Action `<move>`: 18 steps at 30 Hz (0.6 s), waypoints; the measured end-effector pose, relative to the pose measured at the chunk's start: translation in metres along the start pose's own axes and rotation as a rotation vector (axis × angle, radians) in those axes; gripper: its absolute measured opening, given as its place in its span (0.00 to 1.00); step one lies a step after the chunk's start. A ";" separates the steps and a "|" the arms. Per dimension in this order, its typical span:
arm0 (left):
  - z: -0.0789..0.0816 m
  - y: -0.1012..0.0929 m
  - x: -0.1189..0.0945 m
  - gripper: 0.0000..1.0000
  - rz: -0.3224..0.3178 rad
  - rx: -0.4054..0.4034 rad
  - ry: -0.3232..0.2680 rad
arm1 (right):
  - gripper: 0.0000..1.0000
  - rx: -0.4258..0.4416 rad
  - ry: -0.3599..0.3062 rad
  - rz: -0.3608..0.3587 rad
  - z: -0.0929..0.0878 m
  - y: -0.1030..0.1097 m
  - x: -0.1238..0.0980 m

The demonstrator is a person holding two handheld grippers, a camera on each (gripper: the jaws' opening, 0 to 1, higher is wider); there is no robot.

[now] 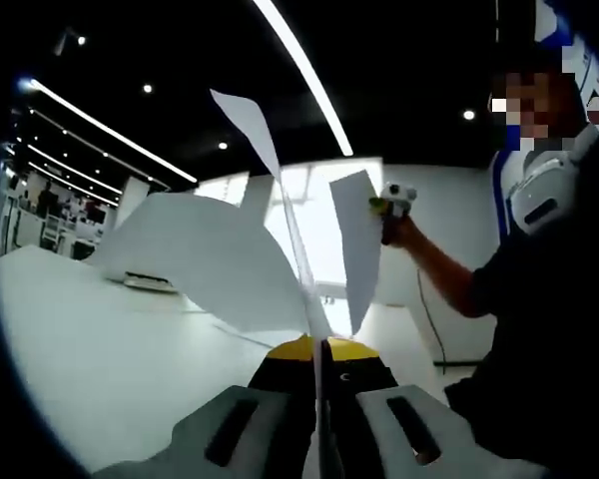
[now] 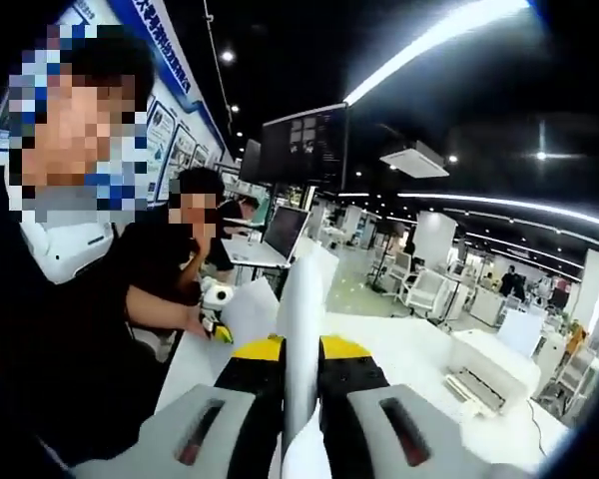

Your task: Organize the stack of printing papers by aligning and flattening the scattered papers on the table

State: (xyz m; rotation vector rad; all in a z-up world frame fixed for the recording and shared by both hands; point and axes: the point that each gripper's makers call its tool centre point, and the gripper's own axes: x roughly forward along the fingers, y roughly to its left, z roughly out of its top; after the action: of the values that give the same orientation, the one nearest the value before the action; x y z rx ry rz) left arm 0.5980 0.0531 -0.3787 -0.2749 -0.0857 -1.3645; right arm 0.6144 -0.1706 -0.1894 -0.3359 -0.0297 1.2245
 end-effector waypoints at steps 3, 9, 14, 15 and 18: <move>0.000 0.000 0.000 0.06 -0.002 0.000 0.000 | 0.07 -0.009 0.027 0.007 -0.004 0.002 0.007; 0.000 -0.002 0.001 0.06 -0.003 0.002 0.000 | 0.08 -0.034 0.077 0.031 -0.011 0.005 0.021; 0.001 -0.003 0.002 0.06 -0.004 0.003 0.000 | 0.08 -0.043 0.109 0.048 -0.019 0.006 0.031; 0.000 -0.003 0.002 0.06 -0.005 0.002 0.000 | 0.08 -0.042 0.114 0.052 -0.020 0.007 0.033; 0.000 -0.003 0.002 0.06 -0.006 0.002 0.002 | 0.08 -0.044 0.133 0.064 -0.025 0.007 0.039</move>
State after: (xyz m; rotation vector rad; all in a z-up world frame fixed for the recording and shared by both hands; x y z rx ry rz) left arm 0.5955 0.0505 -0.3777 -0.2716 -0.0868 -1.3704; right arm 0.6261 -0.1385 -0.2217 -0.4593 0.0692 1.2640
